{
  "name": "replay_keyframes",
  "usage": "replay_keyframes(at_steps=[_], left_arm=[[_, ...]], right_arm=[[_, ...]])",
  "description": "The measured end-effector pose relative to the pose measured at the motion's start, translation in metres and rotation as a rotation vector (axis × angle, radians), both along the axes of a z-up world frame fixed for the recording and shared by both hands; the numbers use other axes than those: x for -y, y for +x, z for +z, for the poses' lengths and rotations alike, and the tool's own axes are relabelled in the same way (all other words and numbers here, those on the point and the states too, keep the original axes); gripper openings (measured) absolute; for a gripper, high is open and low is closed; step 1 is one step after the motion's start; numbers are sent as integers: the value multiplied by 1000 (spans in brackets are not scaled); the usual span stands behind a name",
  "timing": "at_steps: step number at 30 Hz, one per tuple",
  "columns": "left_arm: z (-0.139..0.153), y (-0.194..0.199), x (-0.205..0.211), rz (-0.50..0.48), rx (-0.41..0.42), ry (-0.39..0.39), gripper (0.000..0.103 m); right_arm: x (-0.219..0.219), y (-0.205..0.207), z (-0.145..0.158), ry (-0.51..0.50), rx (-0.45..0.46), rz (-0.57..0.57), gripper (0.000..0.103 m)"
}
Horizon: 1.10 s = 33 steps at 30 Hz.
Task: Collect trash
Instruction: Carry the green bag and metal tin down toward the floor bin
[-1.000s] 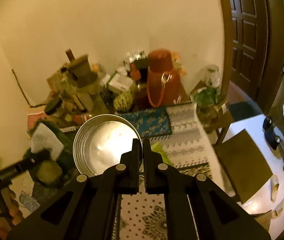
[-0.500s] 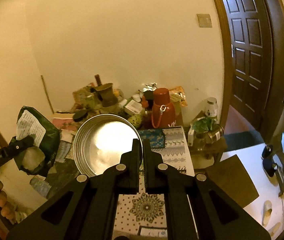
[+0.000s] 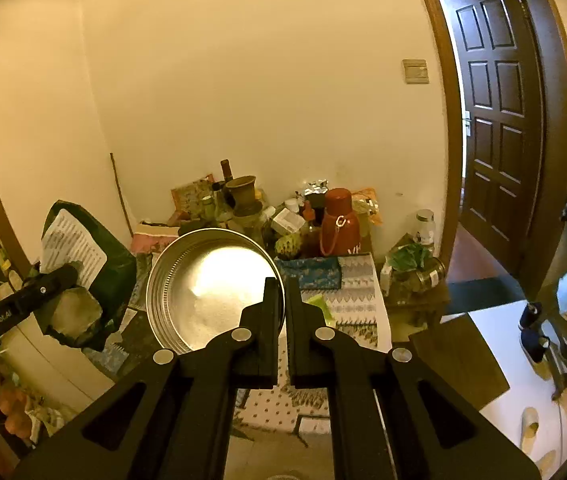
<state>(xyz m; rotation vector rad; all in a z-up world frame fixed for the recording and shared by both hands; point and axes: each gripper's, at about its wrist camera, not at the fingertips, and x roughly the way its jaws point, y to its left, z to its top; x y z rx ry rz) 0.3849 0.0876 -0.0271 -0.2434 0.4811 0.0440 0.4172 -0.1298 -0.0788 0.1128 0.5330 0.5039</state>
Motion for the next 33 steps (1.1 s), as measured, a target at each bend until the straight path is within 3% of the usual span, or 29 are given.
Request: replay_keyframes(at_steps=[9, 17, 26, 33], left_arm=[[-4, -83, -20, -100, -10, 26, 21], [-31, -157, -39, -160, -68, 16, 21], [-65, -181, -44, -202, -167, -21, 21], [-110, -177, -47, -174, -282, -37, 21]], right_arm=[[-15, -85, -9, 17, -36, -75, 3], [-29, -160, -27, -11, -95, -127, 3], [-34, -195, -50, -83, -204, -165, 3], [-43, -191, -91, -136, -305, -134, 3]])
